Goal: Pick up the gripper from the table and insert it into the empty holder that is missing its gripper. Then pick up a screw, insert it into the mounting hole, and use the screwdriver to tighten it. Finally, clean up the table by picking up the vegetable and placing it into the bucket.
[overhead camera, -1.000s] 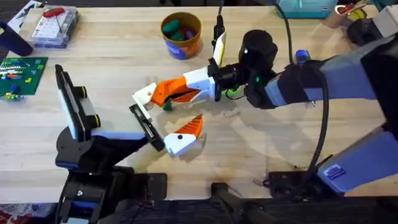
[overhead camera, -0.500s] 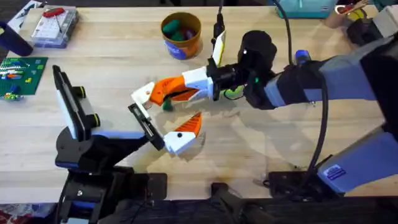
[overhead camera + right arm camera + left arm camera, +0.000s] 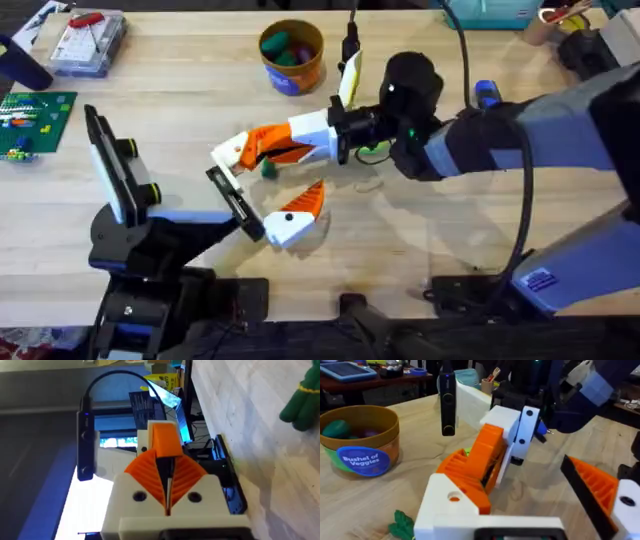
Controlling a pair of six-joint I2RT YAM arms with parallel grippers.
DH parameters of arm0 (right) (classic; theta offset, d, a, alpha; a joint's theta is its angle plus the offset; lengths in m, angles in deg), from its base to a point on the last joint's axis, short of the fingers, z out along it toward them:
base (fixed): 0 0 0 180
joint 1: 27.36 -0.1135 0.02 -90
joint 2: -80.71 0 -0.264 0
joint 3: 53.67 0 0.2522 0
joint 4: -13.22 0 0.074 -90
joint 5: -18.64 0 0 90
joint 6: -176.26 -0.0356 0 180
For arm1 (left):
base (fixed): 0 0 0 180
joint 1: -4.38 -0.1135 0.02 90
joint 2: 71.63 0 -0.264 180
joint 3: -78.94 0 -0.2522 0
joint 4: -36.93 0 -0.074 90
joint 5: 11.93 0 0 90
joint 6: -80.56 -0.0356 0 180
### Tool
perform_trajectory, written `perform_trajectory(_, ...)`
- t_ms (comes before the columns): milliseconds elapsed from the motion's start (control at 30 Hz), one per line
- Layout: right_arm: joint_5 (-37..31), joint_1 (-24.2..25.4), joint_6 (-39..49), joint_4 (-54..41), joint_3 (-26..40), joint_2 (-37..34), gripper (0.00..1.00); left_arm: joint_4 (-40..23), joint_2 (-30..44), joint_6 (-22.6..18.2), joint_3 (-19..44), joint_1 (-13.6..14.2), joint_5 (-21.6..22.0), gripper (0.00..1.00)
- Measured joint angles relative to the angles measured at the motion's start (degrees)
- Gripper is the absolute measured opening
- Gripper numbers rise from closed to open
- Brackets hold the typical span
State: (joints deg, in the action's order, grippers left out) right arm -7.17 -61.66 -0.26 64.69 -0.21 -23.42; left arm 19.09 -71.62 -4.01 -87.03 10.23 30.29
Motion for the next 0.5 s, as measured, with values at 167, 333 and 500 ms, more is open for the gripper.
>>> perform_trajectory(167,-2.5,-0.2,0.0,3.0,-3.6,1.9,0.018,-0.2,0.0,0.0,0.0,0.0,-1.7,0.990)
perform_trajectory(333,-3.3,-0.4,0.6,2.9,-5.7,3.8,0.018,-0.5,0.0,-0.1,0.0,0.0,-4.1,0.990)
perform_trajectory(500,-3.6,-1.7,1.3,2.9,-5.7,3.8,0.018,-0.7,0.0,-0.1,0.0,0.0,-5.2,0.990)
